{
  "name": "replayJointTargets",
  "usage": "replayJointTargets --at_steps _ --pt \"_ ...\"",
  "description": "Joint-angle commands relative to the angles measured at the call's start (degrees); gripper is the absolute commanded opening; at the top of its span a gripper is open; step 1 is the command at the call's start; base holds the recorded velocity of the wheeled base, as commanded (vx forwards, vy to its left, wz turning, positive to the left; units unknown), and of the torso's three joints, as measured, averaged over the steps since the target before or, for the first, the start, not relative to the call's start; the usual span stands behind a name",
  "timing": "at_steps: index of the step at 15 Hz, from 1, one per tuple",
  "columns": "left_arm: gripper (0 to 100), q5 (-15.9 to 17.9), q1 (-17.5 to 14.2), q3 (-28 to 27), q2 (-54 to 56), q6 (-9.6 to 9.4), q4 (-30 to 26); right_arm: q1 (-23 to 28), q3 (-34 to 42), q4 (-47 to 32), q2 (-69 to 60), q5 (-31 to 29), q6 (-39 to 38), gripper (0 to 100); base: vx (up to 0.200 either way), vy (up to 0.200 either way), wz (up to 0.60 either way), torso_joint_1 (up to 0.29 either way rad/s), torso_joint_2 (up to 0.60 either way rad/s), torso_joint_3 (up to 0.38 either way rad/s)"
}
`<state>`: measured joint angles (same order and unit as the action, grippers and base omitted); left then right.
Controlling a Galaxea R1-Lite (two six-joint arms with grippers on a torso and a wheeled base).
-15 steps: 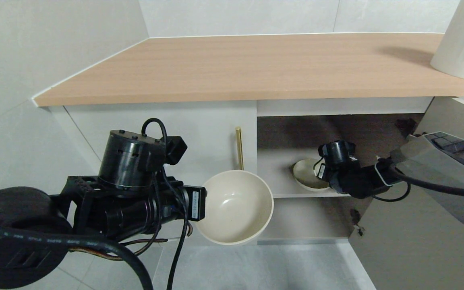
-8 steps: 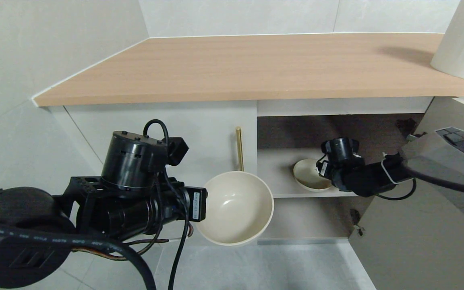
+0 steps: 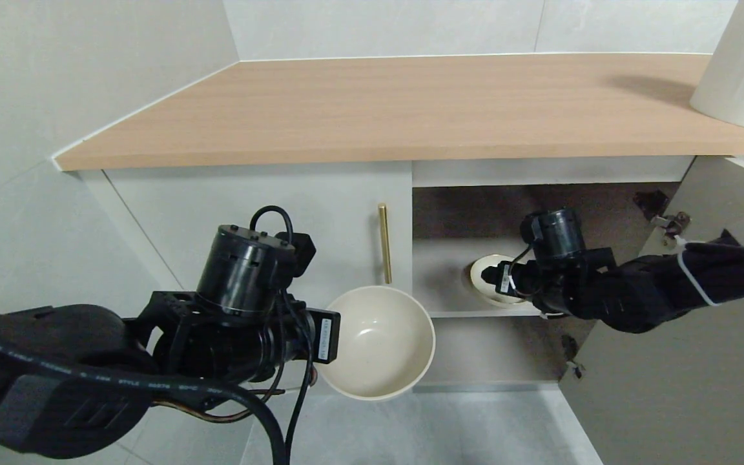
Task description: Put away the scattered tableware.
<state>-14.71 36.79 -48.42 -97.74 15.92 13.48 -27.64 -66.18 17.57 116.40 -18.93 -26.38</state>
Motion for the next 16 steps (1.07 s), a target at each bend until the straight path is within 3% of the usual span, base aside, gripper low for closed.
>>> replayJointTargets --at_steps 1,5,8,10,16 --pt "0 -0.8 0.2 0.0 -2.7 -0.54 0.0 -6.2 6.2 -1.0 -10.5 2.8 2.1 100 0.0 0.0 0.0 0.0 0.0 0.0" --pt "0 -2.9 2.0 0.2 -4.6 -0.63 0.0 -11.9 10.9 -1.2 -16.4 5.6 4.8 100 0.0 0.0 0.0 0.0 0.0 0.0" --pt "0 -4.0 3.0 0.2 -5.0 -0.54 0.1 -14.6 10.9 -9.7 -18.7 9.9 5.4 100 0.0 0.0 0.0 0.0 0.0 0.0" --pt "0 -4.1 3.8 0.2 -4.9 -0.54 0.1 -16.0 11.0 -10.8 -18.1 12.5 5.4 100 0.0 0.0 0.0 0.0 0.0 0.0" --pt "0 -4.5 6.5 0.3 -3.2 -0.19 0.0 -17.2 10.6 -10.5 -13.8 12.3 5.1 100 0.0 0.0 0.0 0.0 0.0 0.0"
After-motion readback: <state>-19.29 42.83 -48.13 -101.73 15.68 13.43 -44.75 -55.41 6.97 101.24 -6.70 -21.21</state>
